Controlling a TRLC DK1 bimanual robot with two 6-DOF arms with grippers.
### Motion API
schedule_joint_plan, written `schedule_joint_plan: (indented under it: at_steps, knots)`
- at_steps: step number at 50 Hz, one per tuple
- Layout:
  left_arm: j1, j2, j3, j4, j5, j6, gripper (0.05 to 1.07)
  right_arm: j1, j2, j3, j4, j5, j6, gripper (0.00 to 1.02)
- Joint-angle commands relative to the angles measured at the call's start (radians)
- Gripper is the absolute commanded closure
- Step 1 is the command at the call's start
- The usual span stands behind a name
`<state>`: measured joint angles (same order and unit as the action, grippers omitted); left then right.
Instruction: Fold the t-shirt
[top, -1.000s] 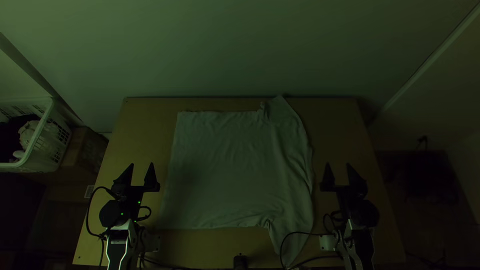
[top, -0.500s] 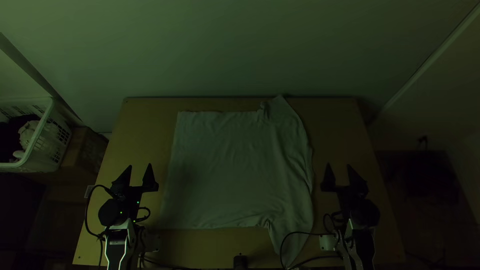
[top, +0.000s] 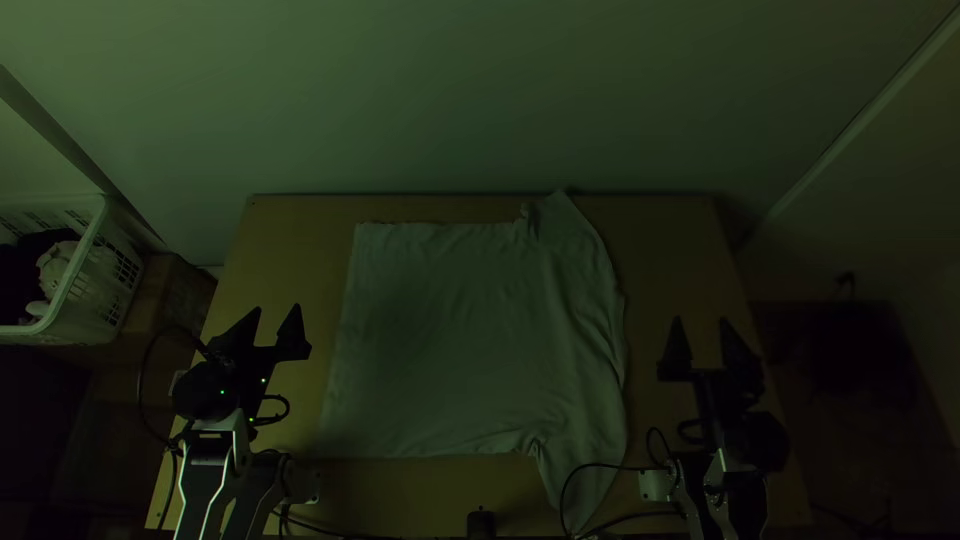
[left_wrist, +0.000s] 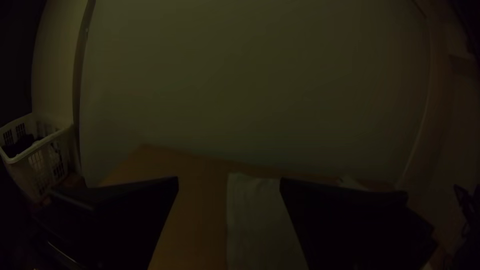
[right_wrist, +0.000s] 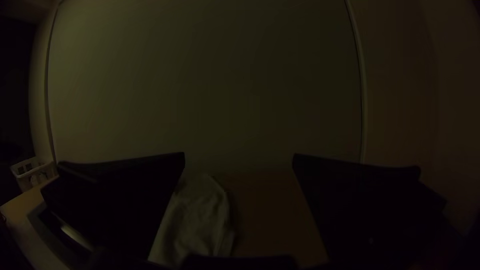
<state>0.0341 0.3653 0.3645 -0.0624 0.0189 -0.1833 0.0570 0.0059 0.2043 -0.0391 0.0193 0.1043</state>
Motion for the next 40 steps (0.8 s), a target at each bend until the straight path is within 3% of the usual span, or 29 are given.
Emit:
schedule_joint_plan:
  at_steps: [1,11,22,40]
  knots:
    - [-0.011,0.092,0.129,0.019,0.01,-0.015,0.1,0.004,0.025,0.069,0.056,0.005,-0.045,0.03]
    - [-0.057,0.276,0.329,0.009,0.01,-0.012,0.1,0.043,0.233,0.193,0.148,0.002,-0.11,0.03]
    - [-0.097,0.458,0.513,0.004,0.01,0.001,0.1,0.049,0.431,0.308,0.228,0.001,-0.112,0.03]
    - [-0.123,0.751,0.794,-0.063,0.012,0.022,0.1,0.07,0.838,0.581,0.205,-0.016,-0.107,0.03]
